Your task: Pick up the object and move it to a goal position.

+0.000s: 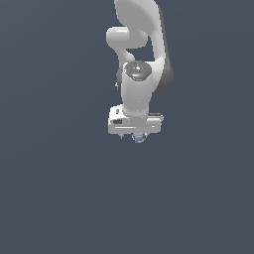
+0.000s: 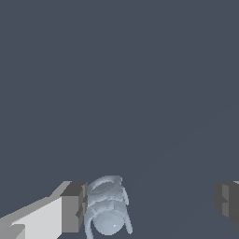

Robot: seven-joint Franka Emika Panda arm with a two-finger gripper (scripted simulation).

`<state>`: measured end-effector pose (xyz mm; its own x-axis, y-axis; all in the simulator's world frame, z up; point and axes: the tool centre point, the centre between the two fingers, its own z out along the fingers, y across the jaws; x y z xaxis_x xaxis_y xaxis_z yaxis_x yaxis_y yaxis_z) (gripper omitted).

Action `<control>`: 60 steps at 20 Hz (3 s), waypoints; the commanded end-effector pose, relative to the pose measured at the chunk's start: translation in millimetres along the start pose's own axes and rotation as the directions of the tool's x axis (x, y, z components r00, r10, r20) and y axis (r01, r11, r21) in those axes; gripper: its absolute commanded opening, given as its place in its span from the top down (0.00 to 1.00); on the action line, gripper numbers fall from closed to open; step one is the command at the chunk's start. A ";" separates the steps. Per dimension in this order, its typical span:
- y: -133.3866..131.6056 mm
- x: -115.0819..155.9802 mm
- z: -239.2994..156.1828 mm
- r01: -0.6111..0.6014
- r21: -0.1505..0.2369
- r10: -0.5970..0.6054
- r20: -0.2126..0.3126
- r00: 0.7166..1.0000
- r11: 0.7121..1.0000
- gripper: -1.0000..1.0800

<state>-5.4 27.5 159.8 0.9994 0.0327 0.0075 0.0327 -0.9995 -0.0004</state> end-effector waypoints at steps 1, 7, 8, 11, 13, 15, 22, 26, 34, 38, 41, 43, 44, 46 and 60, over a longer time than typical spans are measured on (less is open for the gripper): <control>0.0 0.0 0.0 0.000 0.000 0.000 0.000 1.000 1.000 0.04; 5.4 -5.1 8.1 0.016 -0.007 -0.016 0.018 1.000 1.000 0.04; 6.5 -6.2 9.7 0.019 -0.008 -0.019 0.021 1.000 1.000 0.04; 8.0 -7.5 11.4 0.022 -0.009 -0.022 0.025 0.999 1.000 0.04; 7.2 -7.0 11.1 0.022 -0.009 -0.022 0.025 0.999 1.000 0.04; 6.8 -7.8 11.7 0.024 -0.009 -0.024 0.024 0.999 1.000 0.04; -0.8 -20.2 22.1 0.066 -0.007 -0.066 0.022 0.998 0.998 0.04; -9.0 -34.6 33.1 0.112 -0.005 -0.112 0.019 0.994 0.994 0.04; -27.8 -72.8 57.7 0.224 -0.001 -0.224 0.011 0.975 0.975 0.04; -33.1 -85.3 64.5 0.258 0.001 -0.258 0.009 0.966 0.966 0.04; -35.3 -90.6 67.3 0.272 0.001 -0.272 0.008 0.962 0.962 0.04; -35.9 -92.2 68.1 0.276 0.002 -0.276 0.007 0.961 0.961 0.04; -36.0 -92.5 68.2 0.277 0.002 -0.277 0.007 0.961 0.961 0.04; -35.7 -91.4 68.1 0.274 0.002 -0.274 0.008 0.962 0.962 0.04; -35.9 -93.6 114.3 0.276 0.002 -0.276 0.007 0.961 0.961 0.04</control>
<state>-99.6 60.4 49.3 0.9516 0.3075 -0.0012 0.3075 -0.9516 -0.0005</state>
